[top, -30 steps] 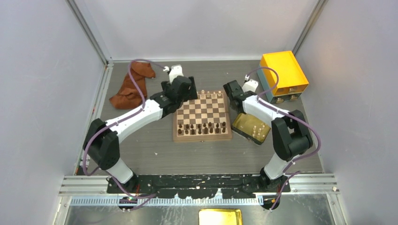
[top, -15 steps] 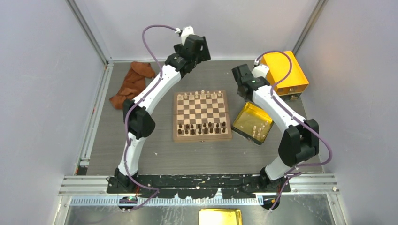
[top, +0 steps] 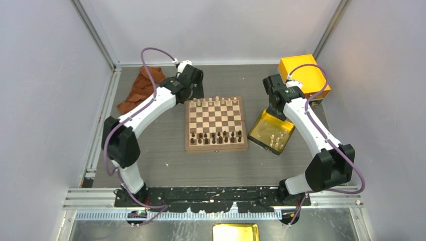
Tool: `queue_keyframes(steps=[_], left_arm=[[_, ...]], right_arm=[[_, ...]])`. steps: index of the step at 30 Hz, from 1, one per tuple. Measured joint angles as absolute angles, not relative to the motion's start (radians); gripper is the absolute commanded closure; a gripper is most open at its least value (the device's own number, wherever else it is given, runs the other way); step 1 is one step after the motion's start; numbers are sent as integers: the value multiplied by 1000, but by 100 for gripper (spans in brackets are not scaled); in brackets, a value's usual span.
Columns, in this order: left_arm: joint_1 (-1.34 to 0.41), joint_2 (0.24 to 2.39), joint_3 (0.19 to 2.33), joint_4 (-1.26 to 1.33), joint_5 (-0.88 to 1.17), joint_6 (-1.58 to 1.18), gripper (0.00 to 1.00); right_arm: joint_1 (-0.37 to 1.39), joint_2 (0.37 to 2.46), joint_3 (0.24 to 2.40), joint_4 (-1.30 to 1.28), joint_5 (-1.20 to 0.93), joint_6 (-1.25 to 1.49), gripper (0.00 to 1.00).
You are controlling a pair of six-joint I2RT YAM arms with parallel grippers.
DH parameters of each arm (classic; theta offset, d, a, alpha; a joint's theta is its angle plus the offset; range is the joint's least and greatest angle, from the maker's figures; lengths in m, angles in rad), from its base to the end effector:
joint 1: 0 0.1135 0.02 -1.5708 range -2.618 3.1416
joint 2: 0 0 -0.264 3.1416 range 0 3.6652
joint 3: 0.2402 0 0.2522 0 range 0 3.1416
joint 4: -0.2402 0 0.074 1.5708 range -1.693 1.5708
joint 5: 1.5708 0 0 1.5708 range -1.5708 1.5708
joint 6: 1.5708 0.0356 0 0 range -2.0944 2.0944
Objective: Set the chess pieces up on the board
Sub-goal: Move the storage box to the center of the board, then pick up the chess piece from the storage box.
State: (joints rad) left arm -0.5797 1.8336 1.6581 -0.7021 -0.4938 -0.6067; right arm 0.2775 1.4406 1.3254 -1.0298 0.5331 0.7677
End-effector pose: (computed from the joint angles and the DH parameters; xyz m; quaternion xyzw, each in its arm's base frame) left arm 0.3502 -0.2091 0.3037 -0.0953 0.9108 0.0065 0.4016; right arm 0.2735 0.0591 0.3114 0.2828 0.9012 -0.1214 0.3051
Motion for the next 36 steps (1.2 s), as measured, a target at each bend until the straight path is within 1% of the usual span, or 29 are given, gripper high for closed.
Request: queue_keyframes(steps=[3,8,14,24,36], left_arm=[[-604,1745,1605,-710,-509,-591,4],[-639,1669,1560,-709,-543,-579,4],[-678,1666,1516,-729,-554,-567,4],[-700,1666,1515,-743,-565,-554,4],[-700,1666,1501,-748,-577,-541,4]], right_arm=[[278,1407,1262,-1049,500,781,65],[278,1370,1190,-1069,449,802,68],[278,1367,1125,-1056,405,823,70],[278,1367,1028,-1017,365,846,72],[278,1367,931,-936,343,857,72]])
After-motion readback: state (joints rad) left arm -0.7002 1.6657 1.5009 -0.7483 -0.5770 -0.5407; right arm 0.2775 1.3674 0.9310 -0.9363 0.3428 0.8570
